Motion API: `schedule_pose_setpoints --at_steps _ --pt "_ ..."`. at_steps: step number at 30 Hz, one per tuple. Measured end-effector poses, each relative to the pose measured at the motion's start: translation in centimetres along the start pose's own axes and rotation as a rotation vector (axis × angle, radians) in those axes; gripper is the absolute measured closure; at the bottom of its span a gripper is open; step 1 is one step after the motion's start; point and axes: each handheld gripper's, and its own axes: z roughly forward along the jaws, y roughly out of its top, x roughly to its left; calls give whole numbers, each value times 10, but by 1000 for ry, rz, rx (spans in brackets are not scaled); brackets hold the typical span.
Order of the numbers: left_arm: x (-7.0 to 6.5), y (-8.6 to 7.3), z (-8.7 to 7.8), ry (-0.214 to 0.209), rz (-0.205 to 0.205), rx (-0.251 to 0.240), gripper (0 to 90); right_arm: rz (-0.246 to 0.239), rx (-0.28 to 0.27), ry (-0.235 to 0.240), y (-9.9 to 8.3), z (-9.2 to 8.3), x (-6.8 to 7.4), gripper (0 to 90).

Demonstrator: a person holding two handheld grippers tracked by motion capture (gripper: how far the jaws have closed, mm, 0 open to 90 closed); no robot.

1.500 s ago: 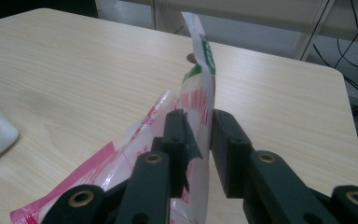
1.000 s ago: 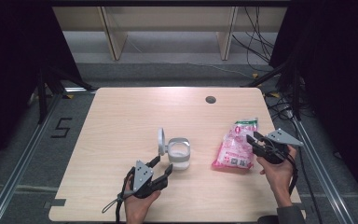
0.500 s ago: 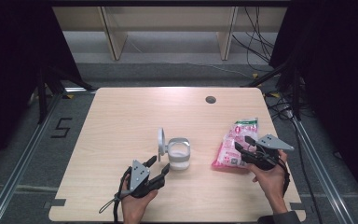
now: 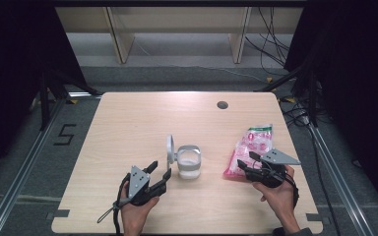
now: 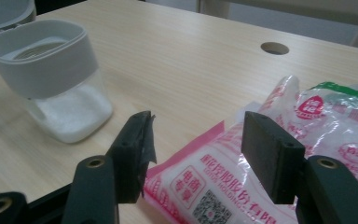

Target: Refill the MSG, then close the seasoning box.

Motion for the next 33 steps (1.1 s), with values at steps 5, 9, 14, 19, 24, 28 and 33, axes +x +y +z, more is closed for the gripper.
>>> schedule_pose_setpoints --at_steps 5,9,14,19,24,28,33 --pt "1 0 1 -2 -5 -1 445 -6 16 13 -3 -1 5 433" --pt "2 3 2 4 9 1 445 19 24 30 -6 -3 11 429" --pt "6 6 2 15 5 6 450 7 24 45 -7 -6 17 428" --pt "10 7 2 17 7 5 482 -11 25 62 -8 -8 19 428" --pt "13 11 4 10 0 -11 605 -15 17 63 -9 -8 19 428" --pt "15 16 5 10 32 -18 721 -28 19 67 -9 -10 20 429" --pt "18 18 8 7 42 -25 832 -6 14 69 -10 -11 24 429"
